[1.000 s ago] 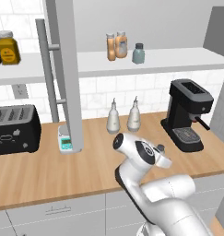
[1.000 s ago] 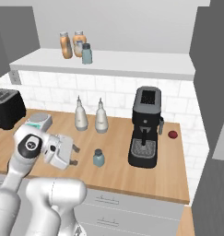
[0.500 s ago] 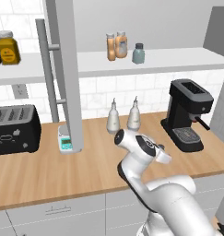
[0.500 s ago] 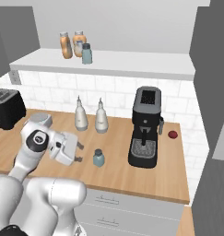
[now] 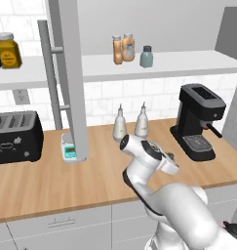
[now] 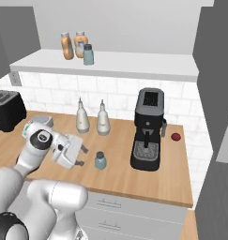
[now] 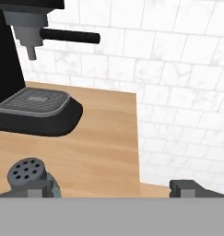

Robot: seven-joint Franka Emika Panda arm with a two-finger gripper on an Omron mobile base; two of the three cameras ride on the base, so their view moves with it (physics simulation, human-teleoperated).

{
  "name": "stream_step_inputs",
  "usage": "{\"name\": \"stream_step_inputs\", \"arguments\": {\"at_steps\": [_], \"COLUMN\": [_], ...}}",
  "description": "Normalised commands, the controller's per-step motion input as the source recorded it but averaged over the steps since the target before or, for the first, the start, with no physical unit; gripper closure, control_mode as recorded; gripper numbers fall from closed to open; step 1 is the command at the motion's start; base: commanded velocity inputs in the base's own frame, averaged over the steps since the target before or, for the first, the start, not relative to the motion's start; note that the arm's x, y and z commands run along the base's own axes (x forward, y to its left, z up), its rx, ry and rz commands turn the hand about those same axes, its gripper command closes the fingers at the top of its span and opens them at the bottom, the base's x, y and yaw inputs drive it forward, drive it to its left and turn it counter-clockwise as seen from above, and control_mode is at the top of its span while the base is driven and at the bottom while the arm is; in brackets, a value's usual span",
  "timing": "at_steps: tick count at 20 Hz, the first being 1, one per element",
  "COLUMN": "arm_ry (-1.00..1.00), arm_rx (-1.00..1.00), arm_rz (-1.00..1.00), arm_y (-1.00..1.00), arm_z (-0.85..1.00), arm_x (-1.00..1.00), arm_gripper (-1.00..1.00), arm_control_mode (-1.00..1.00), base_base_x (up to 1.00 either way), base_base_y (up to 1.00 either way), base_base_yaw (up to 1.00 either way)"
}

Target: Put the shaker and condiment bottle from the counter next to their counterparts in the cabinet.

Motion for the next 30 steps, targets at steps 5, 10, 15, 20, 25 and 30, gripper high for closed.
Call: {"name": "stream_step_inputs", "arguments": {"at_steps": [5, 10, 15, 20, 25, 30], "arm_ry": [-0.05, -0.03, -0.01, -0.01, 0.00, 0.00], "arm_rx": [-0.01, -0.01, 0.00, 0.00, 0.00, 0.00], "arm_rz": [-0.04, -0.01, -0.04, -0.05, -0.03, 0.00], "arm_y": [-0.02, 0.00, 0.00, 0.00, 0.00, -0.05], "arm_z": [-0.07, -0.04, -0.18, -0.13, -0.22, -0.20], "arm_x": [0.23, 0.36, 0.18, 0.28, 0.30, 0.00], "arm_gripper": [-1.00, -1.00, -1.00, -1.00, -1.00, -1.00], "arm_control_mode": [-1.00, -1.00, -1.00, -1.00, -1.00, -1.00], "base_base_x": [0.00, 0.00, 0.00, 0.00, 0.00, 0.00], "base_base_y": [0.00, 0.00, 0.00, 0.00, 0.00, 0.00], "base_base_yaw": [0.00, 0.00, 0.00, 0.00, 0.00, 0.00]}}
